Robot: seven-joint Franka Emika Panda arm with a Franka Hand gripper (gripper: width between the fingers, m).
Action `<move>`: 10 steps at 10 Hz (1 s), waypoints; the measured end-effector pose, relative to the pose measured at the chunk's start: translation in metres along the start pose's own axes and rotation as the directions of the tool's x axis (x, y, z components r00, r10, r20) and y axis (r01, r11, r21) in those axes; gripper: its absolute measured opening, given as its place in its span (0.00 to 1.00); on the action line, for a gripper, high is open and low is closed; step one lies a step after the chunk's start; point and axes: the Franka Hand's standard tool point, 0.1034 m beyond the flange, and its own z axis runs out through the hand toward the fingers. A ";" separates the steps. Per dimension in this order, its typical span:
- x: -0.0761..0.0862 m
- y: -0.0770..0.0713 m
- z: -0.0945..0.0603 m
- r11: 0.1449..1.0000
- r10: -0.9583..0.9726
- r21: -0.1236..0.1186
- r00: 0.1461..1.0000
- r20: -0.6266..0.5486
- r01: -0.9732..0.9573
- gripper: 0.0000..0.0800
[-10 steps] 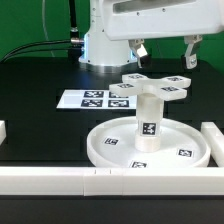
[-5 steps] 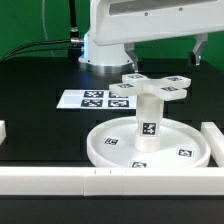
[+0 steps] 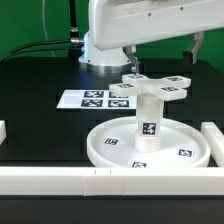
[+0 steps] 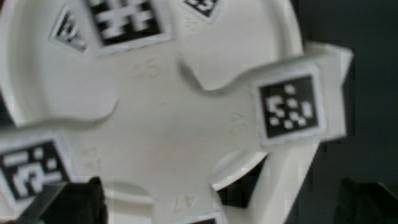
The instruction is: Assemble round table
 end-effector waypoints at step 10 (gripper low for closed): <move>-0.007 0.008 0.012 0.687 -0.726 -0.007 0.687 0.031 0.727 0.81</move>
Offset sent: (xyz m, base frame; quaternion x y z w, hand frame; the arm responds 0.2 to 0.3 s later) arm 0.0077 0.0009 -0.0141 -0.0078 0.0032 -0.2338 0.9722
